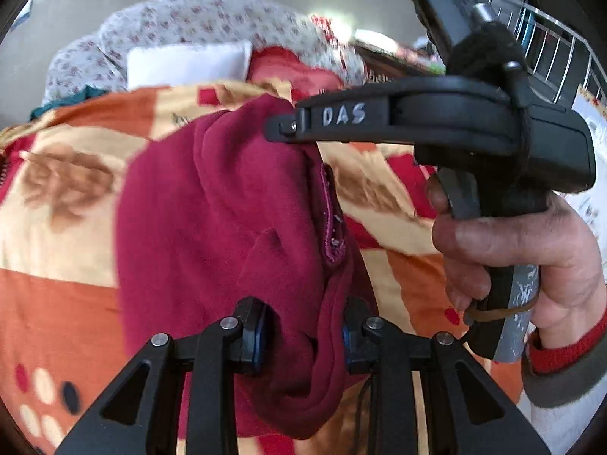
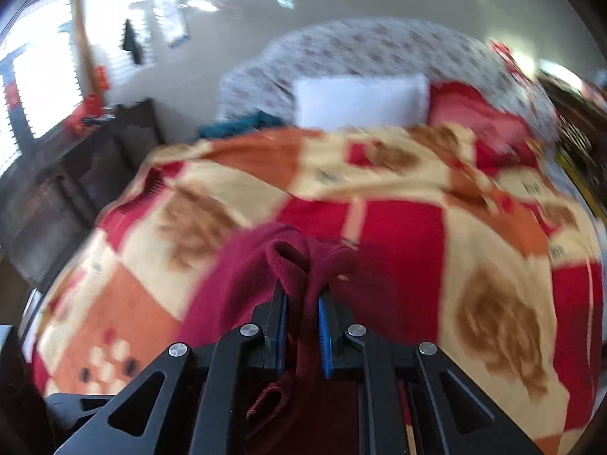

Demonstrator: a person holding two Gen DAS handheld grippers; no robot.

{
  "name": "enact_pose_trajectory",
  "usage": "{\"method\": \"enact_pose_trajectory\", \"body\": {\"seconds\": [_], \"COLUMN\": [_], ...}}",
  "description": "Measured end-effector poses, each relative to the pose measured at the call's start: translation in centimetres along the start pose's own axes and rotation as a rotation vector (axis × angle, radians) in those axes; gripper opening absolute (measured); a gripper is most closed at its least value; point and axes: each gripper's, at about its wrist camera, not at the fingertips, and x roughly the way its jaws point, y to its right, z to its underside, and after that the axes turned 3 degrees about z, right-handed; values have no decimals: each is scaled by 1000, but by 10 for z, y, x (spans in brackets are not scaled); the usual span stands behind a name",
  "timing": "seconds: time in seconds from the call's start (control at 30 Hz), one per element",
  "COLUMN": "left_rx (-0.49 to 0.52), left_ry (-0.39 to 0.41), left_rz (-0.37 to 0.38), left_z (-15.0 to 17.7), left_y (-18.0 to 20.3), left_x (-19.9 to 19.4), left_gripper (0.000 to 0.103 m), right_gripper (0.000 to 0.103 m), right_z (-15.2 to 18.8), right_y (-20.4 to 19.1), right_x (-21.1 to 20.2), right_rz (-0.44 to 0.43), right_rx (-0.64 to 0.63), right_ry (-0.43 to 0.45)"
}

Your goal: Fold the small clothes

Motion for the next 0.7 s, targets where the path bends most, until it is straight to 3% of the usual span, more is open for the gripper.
{"method": "enact_pose_trajectory", "body": {"seconds": [0.07, 0.13, 0.2, 0.27, 0.4, 0.43, 0.5, 0.6, 0.7], "left_rx": [-2, 17, 32, 40, 114, 120, 117, 73, 40], "left_ry": [-35, -21, -29, -30, 56, 75, 93, 51, 0], "left_rz": [-14, -16, 44, 102, 3, -41, -130, -186, -174], "left_z": [5, 9, 11, 10, 21, 25, 30, 36, 44], "left_y": [5, 13, 17, 15, 1, -7, -23, -46, -54], "left_x": [20, 20, 8, -11, -61, -70, -76, -63, -40], "left_gripper": [30, 42, 62, 67, 81, 81, 81, 81, 81], "right_gripper": [14, 15, 20, 32, 55, 66, 71, 71, 88], "right_z": [13, 19, 20, 23, 48, 57, 77, 95, 101], "right_y": [17, 28, 35, 38, 34, 32, 25, 22, 19], "right_x": [16, 18, 8, -8, -41, -45, -51, -62, -66], "right_rz": [4, -28, -55, -46, -127, -140, -171, -241, -282], "right_rx": [47, 94, 148, 188, 232, 239, 255, 311, 366], "right_ry": [-38, -27, 0, 27, 51, 48, 29, 54, 72]}}
